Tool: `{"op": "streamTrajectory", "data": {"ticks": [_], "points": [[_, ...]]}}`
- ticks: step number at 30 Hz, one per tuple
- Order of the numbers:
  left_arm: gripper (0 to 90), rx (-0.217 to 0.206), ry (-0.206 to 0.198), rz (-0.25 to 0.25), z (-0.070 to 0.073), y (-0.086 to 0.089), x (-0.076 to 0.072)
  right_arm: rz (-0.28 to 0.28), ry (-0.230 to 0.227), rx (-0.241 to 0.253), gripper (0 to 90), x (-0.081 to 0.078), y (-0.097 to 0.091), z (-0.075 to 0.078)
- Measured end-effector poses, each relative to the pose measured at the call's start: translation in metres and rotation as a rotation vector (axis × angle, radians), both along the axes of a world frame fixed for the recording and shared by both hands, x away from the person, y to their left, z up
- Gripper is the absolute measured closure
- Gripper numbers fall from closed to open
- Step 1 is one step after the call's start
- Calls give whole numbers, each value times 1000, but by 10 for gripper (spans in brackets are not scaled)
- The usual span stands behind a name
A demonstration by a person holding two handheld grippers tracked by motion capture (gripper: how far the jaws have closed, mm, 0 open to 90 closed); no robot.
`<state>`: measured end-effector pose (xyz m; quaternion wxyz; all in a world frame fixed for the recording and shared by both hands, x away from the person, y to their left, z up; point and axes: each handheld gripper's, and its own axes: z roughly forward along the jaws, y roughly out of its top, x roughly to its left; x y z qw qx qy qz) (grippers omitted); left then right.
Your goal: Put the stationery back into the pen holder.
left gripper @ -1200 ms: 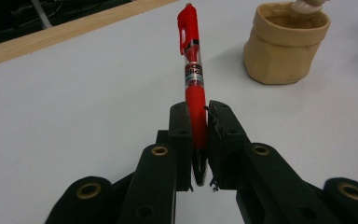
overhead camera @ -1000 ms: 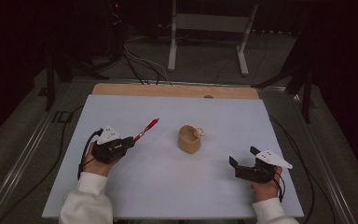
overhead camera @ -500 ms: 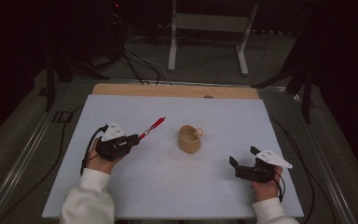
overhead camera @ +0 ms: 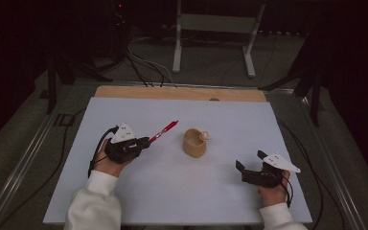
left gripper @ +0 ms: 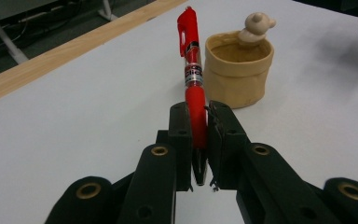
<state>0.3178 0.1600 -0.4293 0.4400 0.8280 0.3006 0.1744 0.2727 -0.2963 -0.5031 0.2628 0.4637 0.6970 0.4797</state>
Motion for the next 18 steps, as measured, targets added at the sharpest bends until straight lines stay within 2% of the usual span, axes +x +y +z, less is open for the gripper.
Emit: {"op": "streamTrajectory", "data": {"ticks": [18], "points": [[813, 16, 18, -51, 1, -18, 7, -2, 0, -1, 21, 0, 0, 0]]}}
